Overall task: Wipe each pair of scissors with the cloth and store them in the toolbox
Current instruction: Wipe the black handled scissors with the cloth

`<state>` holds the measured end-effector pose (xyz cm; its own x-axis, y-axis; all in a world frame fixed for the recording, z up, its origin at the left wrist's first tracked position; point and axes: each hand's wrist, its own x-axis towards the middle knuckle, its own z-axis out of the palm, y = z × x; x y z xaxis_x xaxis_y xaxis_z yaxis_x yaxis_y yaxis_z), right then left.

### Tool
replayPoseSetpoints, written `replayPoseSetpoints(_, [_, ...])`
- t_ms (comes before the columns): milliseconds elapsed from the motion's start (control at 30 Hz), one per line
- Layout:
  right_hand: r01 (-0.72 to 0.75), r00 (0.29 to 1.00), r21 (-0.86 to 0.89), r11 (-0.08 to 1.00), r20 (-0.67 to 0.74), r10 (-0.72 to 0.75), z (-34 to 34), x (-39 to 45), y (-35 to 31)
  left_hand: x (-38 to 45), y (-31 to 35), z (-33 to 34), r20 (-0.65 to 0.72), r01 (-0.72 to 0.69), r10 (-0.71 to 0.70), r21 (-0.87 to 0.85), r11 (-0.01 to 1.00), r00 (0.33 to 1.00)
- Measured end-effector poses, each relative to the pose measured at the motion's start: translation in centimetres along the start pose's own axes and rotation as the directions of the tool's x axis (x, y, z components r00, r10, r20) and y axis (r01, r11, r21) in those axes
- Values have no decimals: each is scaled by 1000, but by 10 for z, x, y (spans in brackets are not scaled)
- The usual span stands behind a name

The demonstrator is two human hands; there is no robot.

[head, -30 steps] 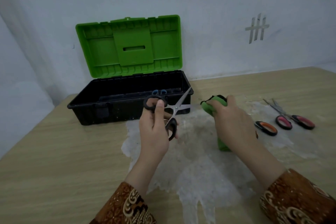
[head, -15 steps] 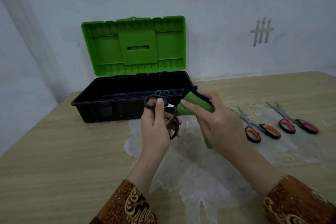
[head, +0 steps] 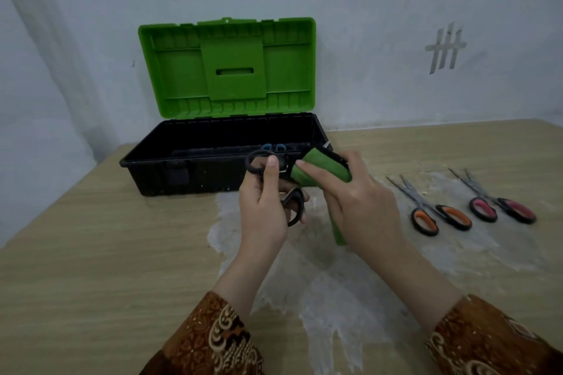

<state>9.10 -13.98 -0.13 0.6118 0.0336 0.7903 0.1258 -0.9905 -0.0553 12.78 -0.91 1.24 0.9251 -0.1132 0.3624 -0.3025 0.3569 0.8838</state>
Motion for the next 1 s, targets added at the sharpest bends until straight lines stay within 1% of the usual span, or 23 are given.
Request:
replayPoseSetpoints(100, [-44,999,-6,999,-11,44,-1,1,0,0,1,-1,9,26,-25,-35,999,1000])
replayPoseSetpoints(300, [-183,983,13,983,21,183,-2,0,12,1,1,-5,62,12,-12,4,1000,998])
replayPoseSetpoints(400, [-310,951,5,951,13,310,-4,-4,32,4,3,-8,83,-7,6,11,1000,997])
replayPoseSetpoints(467, [-401,915,66,914,-28,403,-6,-6,42,5,4,-8,89,-32,30,23,999,996])
replayPoseSetpoints(533, [-432,888,155,888,-95,449,-9,-4,42,5,3,-8,104,-63,56,61,996,993])
replayPoseSetpoints(600, [-374,903,218,901,-137,408,-12,0,35,4,0,-8,116,-83,69,114,990,991])
replayPoseSetpoints(667, [-253,951,229,940,-119,285,-15,1,23,1,-3,-9,148,-154,126,193,969,981])
replayPoseSetpoints(733, [-126,990,222,967,-39,138,-12,-2,8,-1,-6,-10,219,-299,236,328,896,947])
replayPoseSetpoints(800, [-59,997,180,982,50,51,-7,-4,-1,-2,-6,-13,307,-429,317,438,790,898])
replayPoseSetpoints(867, [-60,996,103,993,74,52,-3,-2,0,-2,-6,-16,374,-498,343,496,711,862])
replayPoseSetpoints(900, [-74,995,58,996,71,70,-3,0,4,-2,-5,-17,398,-514,341,508,691,852])
replayPoseSetpoints(1000, [-162,984,-75,984,68,167,-1,1,19,-3,-6,-16,449,-511,295,503,697,843])
